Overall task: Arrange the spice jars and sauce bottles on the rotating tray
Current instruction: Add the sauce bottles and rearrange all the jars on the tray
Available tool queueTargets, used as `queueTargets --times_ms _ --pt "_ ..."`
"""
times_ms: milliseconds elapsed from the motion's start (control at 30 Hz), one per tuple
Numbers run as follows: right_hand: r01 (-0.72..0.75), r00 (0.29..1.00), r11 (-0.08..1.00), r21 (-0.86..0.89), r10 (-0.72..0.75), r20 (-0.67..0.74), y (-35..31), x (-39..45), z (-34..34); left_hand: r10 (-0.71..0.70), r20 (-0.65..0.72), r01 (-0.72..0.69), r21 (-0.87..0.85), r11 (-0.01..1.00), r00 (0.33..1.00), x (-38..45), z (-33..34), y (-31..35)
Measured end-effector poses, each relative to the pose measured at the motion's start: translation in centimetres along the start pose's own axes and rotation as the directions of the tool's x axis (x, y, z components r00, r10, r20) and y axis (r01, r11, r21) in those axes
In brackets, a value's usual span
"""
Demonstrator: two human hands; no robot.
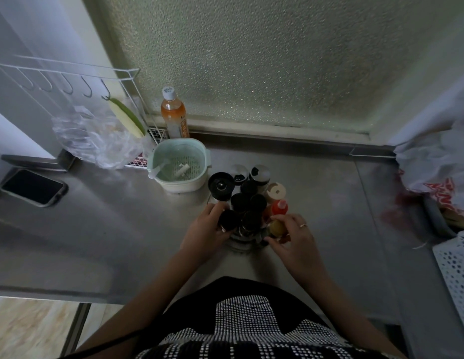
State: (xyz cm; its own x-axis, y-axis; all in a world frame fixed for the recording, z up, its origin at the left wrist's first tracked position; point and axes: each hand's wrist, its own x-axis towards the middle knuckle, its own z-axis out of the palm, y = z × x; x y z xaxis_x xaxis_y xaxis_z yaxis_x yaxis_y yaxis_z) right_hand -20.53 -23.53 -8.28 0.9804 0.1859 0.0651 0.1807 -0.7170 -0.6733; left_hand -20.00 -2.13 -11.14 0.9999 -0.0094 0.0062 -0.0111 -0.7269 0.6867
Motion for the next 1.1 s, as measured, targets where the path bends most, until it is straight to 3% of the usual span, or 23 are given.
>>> queueTargets --times_ms 133,300,467,567,667,833,1100 --pt "-0.034 0.999 0.999 -0.026 0.034 0.026 0.2 0.3 1.0 0.012 0.102 -0.014 0.018 1.000 0.995 0.5 0.9 0.6" --pt "-0.039 0.997 0.997 -0.072 0.043 0.057 1.0 0.6 3.0 0.005 0.123 -0.005 0.001 1.000 0.992 0.8 1.6 0.5" --pt "-0.036 0.996 0.990 -0.134 0.047 0.078 1.9 0.4 4.4 -0.098 0.132 0.107 -0.058 0.993 0.986 0.3 1.8 -1.3" --pt "-0.083 0.997 0.992 -0.093 0.083 -0.012 1.9 0.6 4.6 -0.098 0.137 0.103 -0.024 0.994 0.986 0.2 1.7 -1.6" --pt "-0.210 0.974 0.977 0.047 0.213 -0.083 2.0 0.9 4.6 -0.113 0.186 0.111 0.021 0.994 0.976 0.3 1.9 -1.4" --pt "-0.355 0.927 0.919 0.172 0.369 -0.062 2.9 1.0 5.1 -0.124 0.272 0.098 0.105 0.990 0.954 0.0 2.2 -1.4" --pt "-0.394 0.914 0.911 0.119 0.402 -0.053 5.0 1.4 5.6 -0.049 0.295 0.007 0.143 0.990 0.954 -0.8 1.9 -3.0"
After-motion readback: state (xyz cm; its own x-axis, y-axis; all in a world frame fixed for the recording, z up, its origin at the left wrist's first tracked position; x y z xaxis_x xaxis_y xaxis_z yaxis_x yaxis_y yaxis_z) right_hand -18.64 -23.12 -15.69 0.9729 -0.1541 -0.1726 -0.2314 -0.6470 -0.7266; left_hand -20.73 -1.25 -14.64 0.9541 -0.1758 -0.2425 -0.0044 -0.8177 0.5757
